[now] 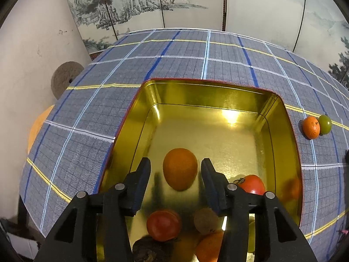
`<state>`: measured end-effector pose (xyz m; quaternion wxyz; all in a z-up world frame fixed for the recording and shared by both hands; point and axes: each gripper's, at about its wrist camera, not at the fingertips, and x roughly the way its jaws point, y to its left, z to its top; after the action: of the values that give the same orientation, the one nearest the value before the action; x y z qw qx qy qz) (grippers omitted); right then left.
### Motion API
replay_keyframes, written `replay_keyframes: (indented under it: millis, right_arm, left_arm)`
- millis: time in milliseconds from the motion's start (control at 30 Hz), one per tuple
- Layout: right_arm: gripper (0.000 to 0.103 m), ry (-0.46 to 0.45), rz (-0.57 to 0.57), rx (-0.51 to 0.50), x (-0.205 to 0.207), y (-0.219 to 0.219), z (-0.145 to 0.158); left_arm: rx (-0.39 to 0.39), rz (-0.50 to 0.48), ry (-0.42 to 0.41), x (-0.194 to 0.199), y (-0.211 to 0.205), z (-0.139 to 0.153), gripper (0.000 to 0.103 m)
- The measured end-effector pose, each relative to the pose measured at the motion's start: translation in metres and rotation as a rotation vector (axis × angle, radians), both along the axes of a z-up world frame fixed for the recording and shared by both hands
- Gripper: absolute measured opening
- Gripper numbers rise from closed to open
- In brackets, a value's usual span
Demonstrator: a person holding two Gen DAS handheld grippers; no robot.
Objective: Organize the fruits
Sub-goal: 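Carry the dark brown fruit with the right gripper toward the tin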
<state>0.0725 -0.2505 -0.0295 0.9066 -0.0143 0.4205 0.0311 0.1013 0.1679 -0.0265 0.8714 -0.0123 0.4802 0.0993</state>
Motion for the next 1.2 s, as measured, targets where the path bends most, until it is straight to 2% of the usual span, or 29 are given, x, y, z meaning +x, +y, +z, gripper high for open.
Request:
replay_keyframes:
  millis: [200,700,1200]
  right_arm:
    - [0.037,0.000,0.000,0.001,0.000,0.000,0.000]
    - [0.037,0.000,0.000,0.000,0.000,0.000,0.000]
    - [0.035,-0.001,0.001,0.000,0.000,0.000,0.000]
  left_arm:
    - [0.017,-0.005,-0.019,-0.008,-0.002,0.008,0.050]
    - [-0.004,-0.020,-0.084,-0.038,-0.021,0.031,0.054]
    - [-0.041,0.011,-0.102,-0.069,-0.025,0.035,0.062]
